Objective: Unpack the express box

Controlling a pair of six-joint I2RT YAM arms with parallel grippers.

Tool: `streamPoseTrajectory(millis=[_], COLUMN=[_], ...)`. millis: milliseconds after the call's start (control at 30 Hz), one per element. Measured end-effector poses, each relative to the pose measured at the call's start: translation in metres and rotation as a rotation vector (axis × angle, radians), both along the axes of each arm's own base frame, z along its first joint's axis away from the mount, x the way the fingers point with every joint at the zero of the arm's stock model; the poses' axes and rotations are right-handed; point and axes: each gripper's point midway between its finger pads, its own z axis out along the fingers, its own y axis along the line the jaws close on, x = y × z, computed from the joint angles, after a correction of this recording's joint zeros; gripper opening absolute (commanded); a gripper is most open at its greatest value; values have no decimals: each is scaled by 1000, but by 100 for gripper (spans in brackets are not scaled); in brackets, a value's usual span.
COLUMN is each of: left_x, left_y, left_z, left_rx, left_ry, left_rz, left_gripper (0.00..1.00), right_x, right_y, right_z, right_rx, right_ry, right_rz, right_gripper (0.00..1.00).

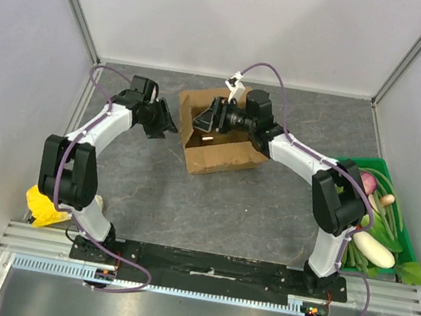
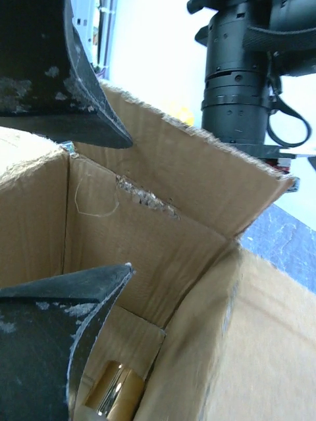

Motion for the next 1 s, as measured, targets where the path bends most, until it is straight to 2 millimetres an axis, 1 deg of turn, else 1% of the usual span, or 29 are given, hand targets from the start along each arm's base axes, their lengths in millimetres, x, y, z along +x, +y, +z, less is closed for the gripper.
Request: streamPoseTrajectory(millis=[67, 133, 267, 367, 467, 567, 633, 667, 700, 733, 767, 800, 867, 900, 967, 1000], left_x=[0, 0, -1, -1, -2, -4, -4, -3, -3, -3, -2, -3, -3, -2, -1, 0], left_y=[5, 13, 35, 54, 69, 77, 77, 77, 76, 75, 73, 72, 67, 62, 52, 45], left_z=[3, 10, 30, 48, 66, 80, 87, 89, 91, 93, 94, 94, 96, 99, 104, 107], left_rx=[20, 44, 86, 109, 117, 121, 117, 115, 112, 106, 98, 91, 66, 44, -5, -37], left_ry=[-9, -26, -68, -111, -156, -191, -209, -215, -218, -222, -223, -224, -227, -233, -248, -259], left_rz=[17, 43, 116, 182, 232, 258, 260, 260, 259, 255, 250, 245, 228, 212, 176, 150], left_gripper=[58, 59, 61, 62, 63, 64, 64, 64, 64, 64, 64, 65, 65, 65, 65, 65], right_x=[-5, -11, -19, -20, -16, -11, -12, -16, -16, -17, -16, -17, -19, -18, -15, -13], right_y=[7, 17, 34, 40, 42, 40, 38, 39, 40, 42, 44, 45, 46, 45, 41, 40], right_z=[0, 5, 19, 19, 7, -16, -34, -39, -39, -37, -34, -33, -35, -36, -38, -38], right_rx=[-29, -59, -101, -161, -242, -352, -425, -439, -448, -456, -466, -473, -493, -504, -522, -529], right_ry=[-20, -57, -132, -175, -194, -200, -194, -188, -198, -212, -233, -243, -252, -255, -258, -262], right_rz=[16, 38, 70, 71, 55, 37, 27, 32, 30, 25, 20, 17, 9, 3, -13, -24], right_gripper=[81, 82, 82, 80, 75, 71, 62, 56, 49, 48, 50, 56, 64, 69, 73, 77])
